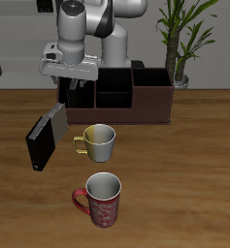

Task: Place the left black book into the back desk caddy's left compartment and place the yellow book into the back desk caddy's right compartment and place the right black book into the back desk caddy's right compartment

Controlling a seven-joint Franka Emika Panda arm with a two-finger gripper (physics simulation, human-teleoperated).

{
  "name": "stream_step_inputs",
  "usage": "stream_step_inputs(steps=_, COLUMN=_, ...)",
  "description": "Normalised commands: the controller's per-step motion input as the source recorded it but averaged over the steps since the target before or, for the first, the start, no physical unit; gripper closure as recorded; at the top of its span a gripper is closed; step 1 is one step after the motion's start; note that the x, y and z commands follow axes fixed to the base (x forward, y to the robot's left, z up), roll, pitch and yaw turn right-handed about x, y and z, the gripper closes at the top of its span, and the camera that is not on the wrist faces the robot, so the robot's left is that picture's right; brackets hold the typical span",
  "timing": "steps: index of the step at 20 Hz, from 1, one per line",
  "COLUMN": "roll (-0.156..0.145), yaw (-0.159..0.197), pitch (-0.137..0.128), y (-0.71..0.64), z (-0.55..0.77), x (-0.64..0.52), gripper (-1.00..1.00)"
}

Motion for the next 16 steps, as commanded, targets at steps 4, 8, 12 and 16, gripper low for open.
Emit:
stream_step_inputs(steps=4, roll=-0.013, yaw=0.02, pitch=-0.032, y=0.01, z=0.21, x=0.12, gripper=-1.0)
stream_step_inputs(steps=8, roll=-0.013, yaw=0.034, pitch=-0.029, y=0.05, z=0.28, x=0.23, gripper=-1.0)
stream_step_inputs(steps=12, roll=-0.025, yaw=0.013, pitch=-0.021, y=0.05, z=0.33, x=0.3, gripper=-1.0)
stream_step_inputs(steps=16, roll=-0.054, yaw=-0.001, pitch=-0.039, y=0.0, z=0.34, x=0.3, gripper=-1.0)
